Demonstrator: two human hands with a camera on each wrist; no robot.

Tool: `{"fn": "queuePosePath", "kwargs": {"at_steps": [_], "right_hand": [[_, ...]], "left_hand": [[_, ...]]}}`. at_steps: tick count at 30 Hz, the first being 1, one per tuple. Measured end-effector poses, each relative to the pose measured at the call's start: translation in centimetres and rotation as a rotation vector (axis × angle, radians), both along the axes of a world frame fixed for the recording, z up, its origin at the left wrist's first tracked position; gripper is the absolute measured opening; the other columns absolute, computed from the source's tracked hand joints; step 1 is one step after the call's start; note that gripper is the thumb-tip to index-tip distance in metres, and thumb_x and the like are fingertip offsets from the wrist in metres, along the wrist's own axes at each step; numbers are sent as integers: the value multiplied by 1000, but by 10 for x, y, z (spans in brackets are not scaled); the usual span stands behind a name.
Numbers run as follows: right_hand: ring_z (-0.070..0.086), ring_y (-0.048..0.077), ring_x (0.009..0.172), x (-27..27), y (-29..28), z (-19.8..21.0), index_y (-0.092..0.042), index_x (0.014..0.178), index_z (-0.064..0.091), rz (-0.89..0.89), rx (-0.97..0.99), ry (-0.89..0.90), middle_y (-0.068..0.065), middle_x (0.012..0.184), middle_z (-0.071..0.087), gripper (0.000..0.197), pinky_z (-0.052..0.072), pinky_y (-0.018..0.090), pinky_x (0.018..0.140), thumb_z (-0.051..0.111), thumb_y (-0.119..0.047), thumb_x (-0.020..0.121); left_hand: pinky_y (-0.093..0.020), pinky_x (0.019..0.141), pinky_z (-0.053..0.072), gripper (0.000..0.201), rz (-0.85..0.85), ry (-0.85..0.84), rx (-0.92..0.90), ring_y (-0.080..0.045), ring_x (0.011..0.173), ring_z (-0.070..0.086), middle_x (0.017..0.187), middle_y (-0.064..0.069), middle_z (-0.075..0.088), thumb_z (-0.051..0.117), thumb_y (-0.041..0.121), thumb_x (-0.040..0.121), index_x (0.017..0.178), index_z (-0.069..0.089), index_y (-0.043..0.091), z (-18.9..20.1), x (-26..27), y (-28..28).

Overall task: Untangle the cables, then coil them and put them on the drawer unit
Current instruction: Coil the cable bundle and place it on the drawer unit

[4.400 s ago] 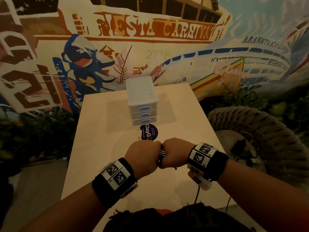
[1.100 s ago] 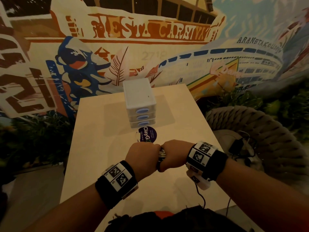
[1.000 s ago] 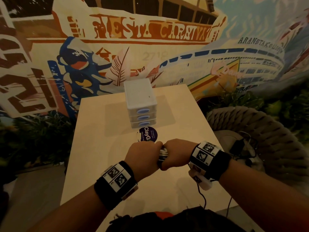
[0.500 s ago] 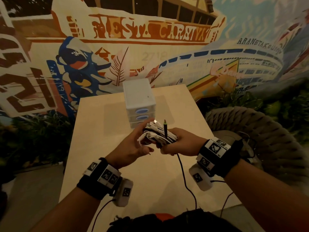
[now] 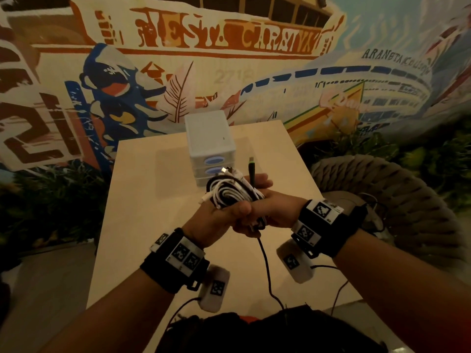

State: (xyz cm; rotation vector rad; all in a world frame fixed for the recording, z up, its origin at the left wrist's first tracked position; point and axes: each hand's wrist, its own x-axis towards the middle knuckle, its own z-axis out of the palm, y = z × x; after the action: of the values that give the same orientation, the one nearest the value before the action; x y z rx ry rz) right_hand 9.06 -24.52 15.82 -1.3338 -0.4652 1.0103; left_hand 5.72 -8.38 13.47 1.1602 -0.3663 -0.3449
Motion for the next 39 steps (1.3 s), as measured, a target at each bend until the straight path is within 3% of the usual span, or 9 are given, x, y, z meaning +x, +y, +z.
{"fn": "queuePosePath", "kwargs": {"at_steps": [7, 11, 15, 18, 21, 25, 28, 34, 39], "right_hand": [[67, 39, 76, 7, -7, 9, -10, 100, 65, 80, -114, -95, 21, 85, 69, 18, 59, 43, 71, 68, -19, 85], [65, 27, 71, 7, -9, 1, -3, 105, 63, 73, -316, -155, 14, 83, 64, 40, 56, 38, 70, 68, -39, 89], [61, 14, 65, 4, -18, -16, -19, 92, 66, 134, -657, -401, 1, 71, 62, 43, 52, 33, 73, 60, -62, 92], [49, 17, 60, 5, -33, -27, -20, 81, 60, 9, -684, -343, 2, 67, 51, 46, 49, 34, 66, 54, -63, 95], [32, 15, 54, 10, -49, -26, -17, 78, 58, -113, -551, -243, -3, 60, 38, 40, 33, 29, 52, 53, -49, 101], [28, 11, 47, 14, -47, -14, -10, 81, 60, -169, -463, -224, -6, 56, 37, 36, 26, 24, 46, 44, -29, 108], [23, 12, 48, 16, -40, -10, -6, 85, 63, -211, -429, -138, -2, 60, 33, 39, 22, 25, 46, 39, -29, 107], [21, 12, 53, 12, -32, -12, -15, 81, 74, -241, -405, -57, -3, 63, 35, 55, 17, 30, 53, 29, -34, 105], [23, 13, 52, 14, -26, -11, -18, 79, 74, -216, -436, -148, -4, 61, 35, 65, 22, 27, 50, 30, -57, 105]], "left_hand": [[-75, 80, 50, 35, 109, 38, 25, -62, 108, 59, 128, -23, 66, 78, 33, 85, 112, 71, 12, 5, 4, -3], [-47, 76, 58, 13, 232, -73, 137, -37, 93, 71, 96, -16, 74, 74, 25, 83, 96, 77, 23, 10, 10, 5], [-44, 81, 57, 19, 368, -187, 226, -38, 84, 69, 86, -25, 69, 69, 15, 90, 91, 66, -4, 16, 20, 18], [-21, 67, 54, 11, 438, -259, 398, -12, 67, 69, 76, -15, 68, 69, -2, 92, 88, 65, -11, 27, 25, 32], [-19, 73, 53, 29, 386, -299, 618, -3, 76, 69, 75, 11, 73, 76, 0, 87, 79, 73, 29, 28, 27, 47], [-41, 69, 58, 18, 235, -349, 944, -20, 78, 70, 81, -4, 75, 84, 25, 77, 91, 76, 18, 24, 27, 46], [-34, 69, 52, 26, 152, -456, 1161, -10, 75, 62, 82, 4, 72, 87, 24, 74, 96, 75, 16, 24, 29, 37], [-41, 79, 54, 42, 133, -527, 1331, -21, 90, 65, 97, 4, 72, 80, 43, 70, 105, 71, 21, 12, 33, 34], [-40, 80, 54, 40, 158, -519, 1362, -22, 96, 66, 102, 4, 73, 85, 31, 73, 110, 71, 24, 7, 32, 32]]}}
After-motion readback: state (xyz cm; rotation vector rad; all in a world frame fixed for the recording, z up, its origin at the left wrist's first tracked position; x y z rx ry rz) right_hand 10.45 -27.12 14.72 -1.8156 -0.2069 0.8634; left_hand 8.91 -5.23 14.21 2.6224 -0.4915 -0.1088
